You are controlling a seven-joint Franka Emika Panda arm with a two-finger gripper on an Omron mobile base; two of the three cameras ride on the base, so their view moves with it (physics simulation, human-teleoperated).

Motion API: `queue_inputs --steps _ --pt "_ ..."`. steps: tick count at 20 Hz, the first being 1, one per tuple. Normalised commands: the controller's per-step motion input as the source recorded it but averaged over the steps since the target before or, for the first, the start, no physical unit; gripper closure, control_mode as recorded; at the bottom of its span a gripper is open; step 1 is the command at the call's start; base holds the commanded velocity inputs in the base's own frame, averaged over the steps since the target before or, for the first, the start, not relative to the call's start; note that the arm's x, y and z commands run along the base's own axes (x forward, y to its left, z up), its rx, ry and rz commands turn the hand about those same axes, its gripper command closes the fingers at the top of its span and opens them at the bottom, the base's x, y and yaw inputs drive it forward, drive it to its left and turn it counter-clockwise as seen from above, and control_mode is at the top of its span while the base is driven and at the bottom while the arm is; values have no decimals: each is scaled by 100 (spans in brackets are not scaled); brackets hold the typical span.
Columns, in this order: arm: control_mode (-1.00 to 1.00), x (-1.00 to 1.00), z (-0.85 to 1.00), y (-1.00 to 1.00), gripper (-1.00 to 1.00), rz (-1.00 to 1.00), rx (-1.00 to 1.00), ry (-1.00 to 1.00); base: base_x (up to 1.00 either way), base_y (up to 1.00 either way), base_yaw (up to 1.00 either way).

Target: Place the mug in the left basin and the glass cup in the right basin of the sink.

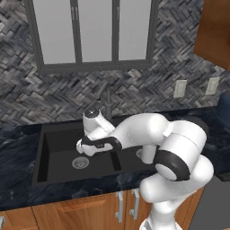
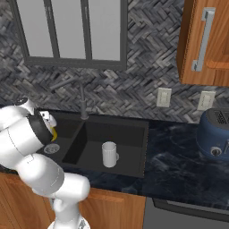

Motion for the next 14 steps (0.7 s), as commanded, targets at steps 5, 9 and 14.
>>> queue_inputs --steps 5,9,14 --pt "-100 14 -37 13 100 0 0 0 0 0 0" --pt "-100 4 -35 12 100 0 0 0 0 0 0" --pt "-100 6 -30 14 100 0 0 0 0 0 0"
